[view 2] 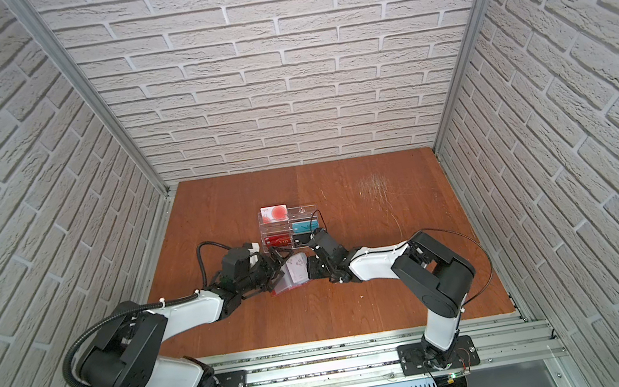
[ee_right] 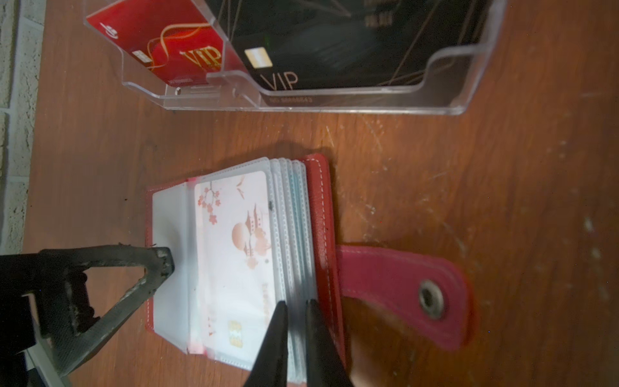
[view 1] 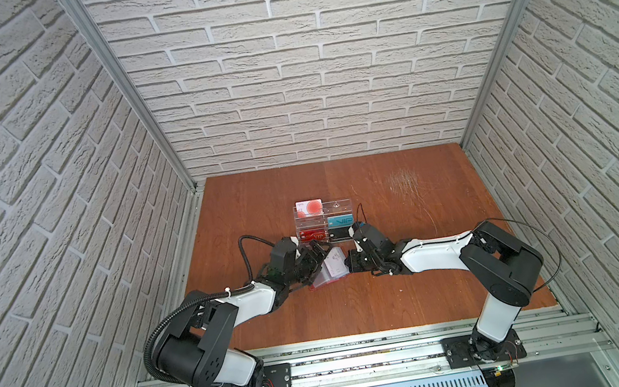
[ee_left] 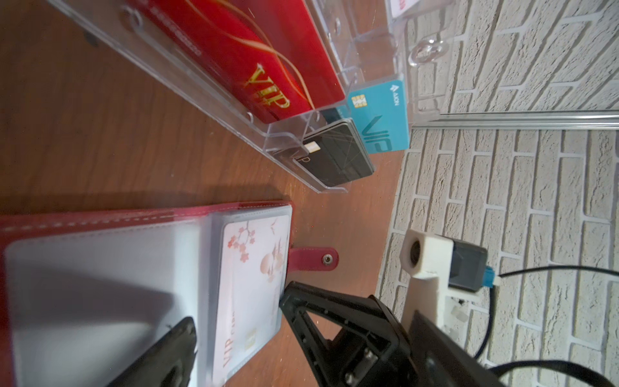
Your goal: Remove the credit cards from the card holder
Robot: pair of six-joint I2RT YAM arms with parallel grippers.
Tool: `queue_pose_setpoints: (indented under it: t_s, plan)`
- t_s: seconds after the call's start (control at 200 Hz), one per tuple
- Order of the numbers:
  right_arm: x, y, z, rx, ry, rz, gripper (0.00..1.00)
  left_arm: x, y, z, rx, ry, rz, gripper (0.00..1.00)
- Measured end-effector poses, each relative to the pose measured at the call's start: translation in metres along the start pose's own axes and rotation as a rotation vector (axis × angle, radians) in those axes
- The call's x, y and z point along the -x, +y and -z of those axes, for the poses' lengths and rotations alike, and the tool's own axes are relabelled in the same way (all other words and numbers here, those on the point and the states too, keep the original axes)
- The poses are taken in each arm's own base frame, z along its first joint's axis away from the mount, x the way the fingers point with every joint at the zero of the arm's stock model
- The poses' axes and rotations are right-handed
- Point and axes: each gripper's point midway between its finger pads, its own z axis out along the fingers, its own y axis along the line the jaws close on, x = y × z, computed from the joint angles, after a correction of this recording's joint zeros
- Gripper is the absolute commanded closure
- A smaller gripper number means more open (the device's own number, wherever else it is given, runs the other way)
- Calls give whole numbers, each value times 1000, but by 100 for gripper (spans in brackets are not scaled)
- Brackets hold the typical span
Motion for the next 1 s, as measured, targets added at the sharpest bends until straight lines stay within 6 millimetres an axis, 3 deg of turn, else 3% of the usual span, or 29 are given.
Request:
queue_pose_setpoints:
  t_s: [0.26,0.61,1.0]
  plan:
    - [-6,7,-1,29,-9,-4,87,1,0,1,-5,9,-2,4]
    - [-17,-1,7,7,15,8,85,-3,3,2,-6,51,-69,3]
    - [-18,1,4,19,23,16,90,-11,10,-5,-10,103,-79,5]
